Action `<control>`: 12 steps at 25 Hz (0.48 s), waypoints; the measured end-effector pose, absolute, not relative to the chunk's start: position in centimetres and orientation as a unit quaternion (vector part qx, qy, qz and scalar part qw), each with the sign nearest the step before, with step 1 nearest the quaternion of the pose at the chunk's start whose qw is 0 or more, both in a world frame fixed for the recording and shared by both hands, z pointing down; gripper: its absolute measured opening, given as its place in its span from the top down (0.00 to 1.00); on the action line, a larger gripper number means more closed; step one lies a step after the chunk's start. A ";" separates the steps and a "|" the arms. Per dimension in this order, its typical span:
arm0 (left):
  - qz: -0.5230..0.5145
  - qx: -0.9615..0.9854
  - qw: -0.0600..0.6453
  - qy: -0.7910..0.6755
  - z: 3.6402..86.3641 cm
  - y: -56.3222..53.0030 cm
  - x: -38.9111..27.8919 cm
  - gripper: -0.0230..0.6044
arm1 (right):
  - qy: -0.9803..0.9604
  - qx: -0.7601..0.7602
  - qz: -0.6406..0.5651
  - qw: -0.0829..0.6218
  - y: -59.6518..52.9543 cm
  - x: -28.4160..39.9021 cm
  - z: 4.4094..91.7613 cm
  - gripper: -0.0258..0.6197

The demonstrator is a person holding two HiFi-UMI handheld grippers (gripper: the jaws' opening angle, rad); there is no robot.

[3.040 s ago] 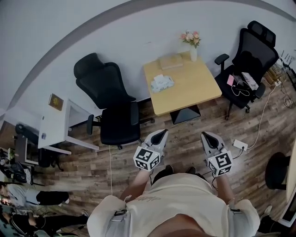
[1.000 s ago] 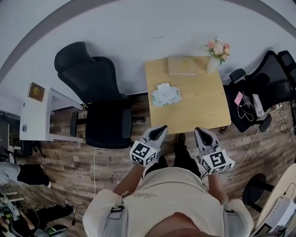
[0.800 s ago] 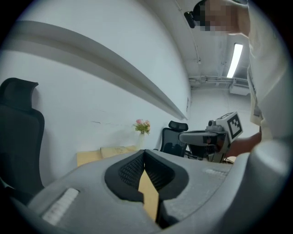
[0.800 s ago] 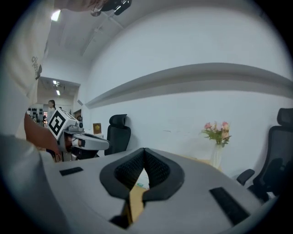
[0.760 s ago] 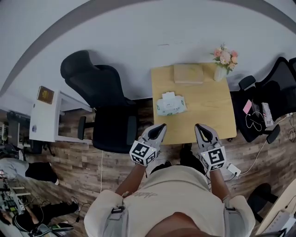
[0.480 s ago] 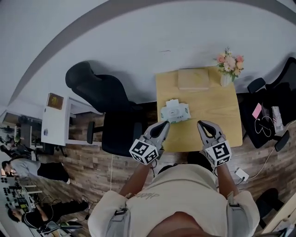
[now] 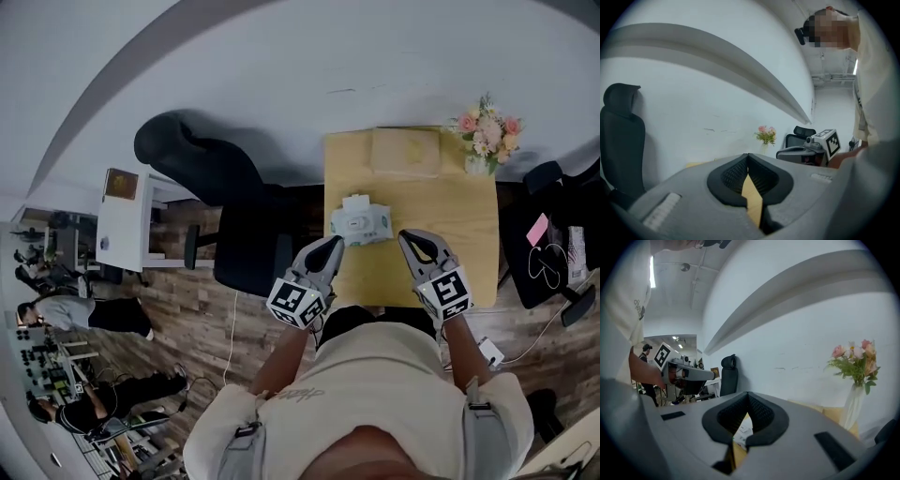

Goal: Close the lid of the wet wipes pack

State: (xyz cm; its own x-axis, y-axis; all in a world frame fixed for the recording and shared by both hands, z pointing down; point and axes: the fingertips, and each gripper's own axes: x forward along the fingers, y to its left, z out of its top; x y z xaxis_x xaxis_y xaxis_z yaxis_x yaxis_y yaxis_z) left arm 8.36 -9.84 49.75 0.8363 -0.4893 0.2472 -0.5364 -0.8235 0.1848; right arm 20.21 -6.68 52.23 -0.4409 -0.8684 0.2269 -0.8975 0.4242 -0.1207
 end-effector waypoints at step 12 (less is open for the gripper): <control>0.096 0.949 0.095 -0.286 50.5 -12.0 4.1 0.94 | -0.840 0.524 0.100 0.094 -10.5 16.6 51.4 0.96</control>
State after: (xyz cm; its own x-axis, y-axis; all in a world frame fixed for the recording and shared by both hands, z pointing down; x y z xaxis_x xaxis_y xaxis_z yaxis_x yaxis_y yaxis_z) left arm 4.10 -12.05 50.47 0.8181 -0.5244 0.2361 -0.5608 -0.8184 0.1252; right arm 16.65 -10.49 51.36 -0.4322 -0.8626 0.2630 -0.9002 0.4300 -0.0691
